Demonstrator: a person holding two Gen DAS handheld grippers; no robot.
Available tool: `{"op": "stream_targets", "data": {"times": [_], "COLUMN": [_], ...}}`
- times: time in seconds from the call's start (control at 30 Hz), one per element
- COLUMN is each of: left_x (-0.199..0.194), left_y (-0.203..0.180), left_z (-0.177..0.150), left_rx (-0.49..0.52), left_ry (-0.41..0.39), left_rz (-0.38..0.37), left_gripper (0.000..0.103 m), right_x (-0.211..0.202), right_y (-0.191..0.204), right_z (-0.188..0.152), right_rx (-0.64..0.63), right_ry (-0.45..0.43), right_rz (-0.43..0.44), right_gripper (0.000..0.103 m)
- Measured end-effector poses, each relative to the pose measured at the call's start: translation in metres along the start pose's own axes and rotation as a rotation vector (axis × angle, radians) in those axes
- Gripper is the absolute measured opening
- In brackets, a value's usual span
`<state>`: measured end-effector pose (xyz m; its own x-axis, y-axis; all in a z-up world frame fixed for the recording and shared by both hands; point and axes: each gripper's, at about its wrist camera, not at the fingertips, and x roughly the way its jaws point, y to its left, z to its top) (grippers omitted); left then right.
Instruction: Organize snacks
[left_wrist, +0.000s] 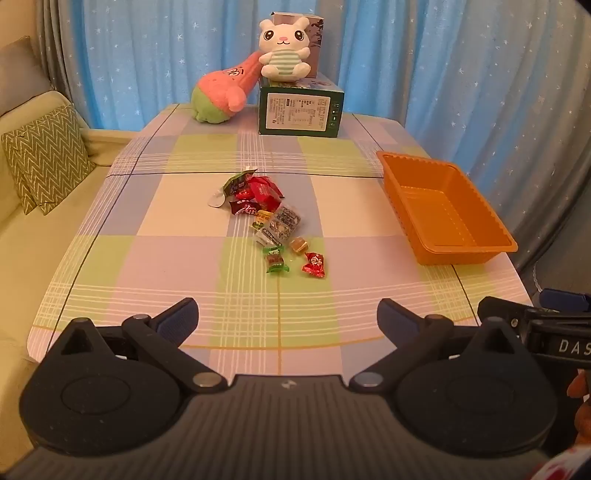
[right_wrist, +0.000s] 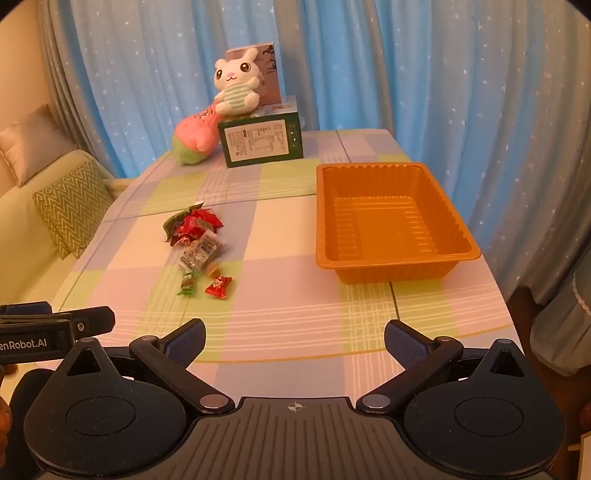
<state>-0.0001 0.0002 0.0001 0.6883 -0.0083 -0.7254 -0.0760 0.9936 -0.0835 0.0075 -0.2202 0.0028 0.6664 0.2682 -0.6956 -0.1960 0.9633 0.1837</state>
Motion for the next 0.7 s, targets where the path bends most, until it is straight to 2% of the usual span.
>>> {"op": "stream_targets", "data": {"times": [0.7], "left_x": [-0.0014], "left_y": [0.0042], "left_z": [0.0002], "left_rx": [-0.016], "left_ry": [-0.005], "left_rz": [-0.016], "left_gripper": [0.102], "right_x": [-0.0009], "right_y": [0.0013], "right_z": [0.005], "right_rx": [-0.018], "right_ry": [-0.014], "right_rz": [-0.016], "right_gripper": [0.103]}}
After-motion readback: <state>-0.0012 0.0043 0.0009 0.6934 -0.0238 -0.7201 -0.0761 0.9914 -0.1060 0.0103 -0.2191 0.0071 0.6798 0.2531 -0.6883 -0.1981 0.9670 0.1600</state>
